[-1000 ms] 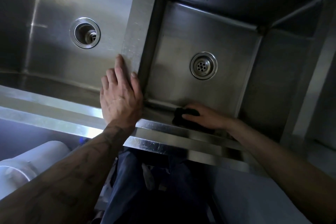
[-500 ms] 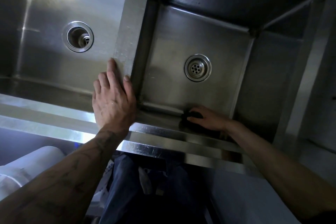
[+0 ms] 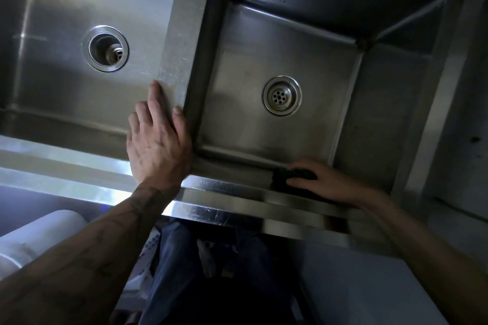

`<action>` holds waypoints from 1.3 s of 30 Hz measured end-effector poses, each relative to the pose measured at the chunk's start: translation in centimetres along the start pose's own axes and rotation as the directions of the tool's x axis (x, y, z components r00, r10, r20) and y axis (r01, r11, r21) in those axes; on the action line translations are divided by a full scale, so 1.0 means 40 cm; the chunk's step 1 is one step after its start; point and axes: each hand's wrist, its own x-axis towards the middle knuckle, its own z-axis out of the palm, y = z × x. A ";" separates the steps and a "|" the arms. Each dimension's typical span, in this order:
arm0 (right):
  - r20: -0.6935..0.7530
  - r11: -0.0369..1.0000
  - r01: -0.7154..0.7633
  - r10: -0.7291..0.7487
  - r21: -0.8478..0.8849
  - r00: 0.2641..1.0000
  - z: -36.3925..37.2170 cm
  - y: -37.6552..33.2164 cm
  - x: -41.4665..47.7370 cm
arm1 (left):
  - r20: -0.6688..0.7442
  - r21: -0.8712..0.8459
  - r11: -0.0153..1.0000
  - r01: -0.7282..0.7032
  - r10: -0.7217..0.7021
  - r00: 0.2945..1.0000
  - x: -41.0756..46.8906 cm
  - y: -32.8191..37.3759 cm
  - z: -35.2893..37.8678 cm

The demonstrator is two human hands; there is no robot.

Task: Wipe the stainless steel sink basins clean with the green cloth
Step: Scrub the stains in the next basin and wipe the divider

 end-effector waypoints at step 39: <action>-0.062 0.928 -0.293 0.286 -0.230 0.956 -0.026 0.147 -0.011 | 0.004 -0.017 1.000 0.017 -0.017 1.000 -0.003 0.005 -0.004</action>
